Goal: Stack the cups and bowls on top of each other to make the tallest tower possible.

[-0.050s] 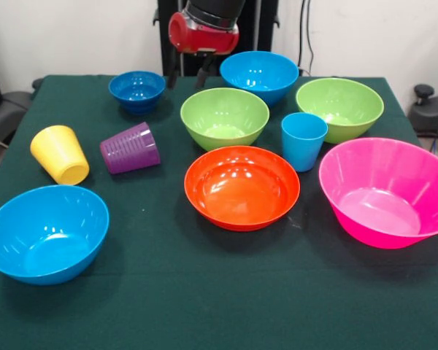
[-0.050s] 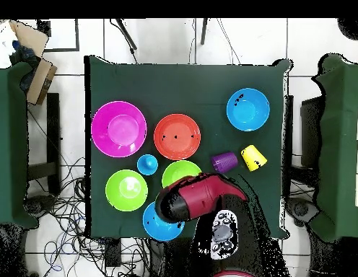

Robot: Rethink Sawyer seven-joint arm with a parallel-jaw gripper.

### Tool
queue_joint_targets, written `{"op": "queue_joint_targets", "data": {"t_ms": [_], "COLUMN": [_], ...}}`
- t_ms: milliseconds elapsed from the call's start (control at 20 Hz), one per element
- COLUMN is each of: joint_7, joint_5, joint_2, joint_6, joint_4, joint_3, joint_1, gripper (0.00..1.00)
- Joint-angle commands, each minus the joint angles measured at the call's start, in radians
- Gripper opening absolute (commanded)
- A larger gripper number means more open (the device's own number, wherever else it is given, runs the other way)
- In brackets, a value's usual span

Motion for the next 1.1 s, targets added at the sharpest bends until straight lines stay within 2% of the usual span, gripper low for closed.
{"op": "queue_joint_targets", "data": {"t_ms": [50,550,1100], "joint_7": [0.210,0.231,0.216], "joint_5": [0.008,-0.004,0.005], "joint_2": [0.138,0.225,0.272], "joint_6": [-0.098,-0.210,-0.250], "joint_4": [-0.018,-0.046,-0.076], "joint_3": [-0.012,-0.051,-0.070], "joint_1": [0.042,0.040,0.048], "gripper": [1.00,1.00,1.00]}}
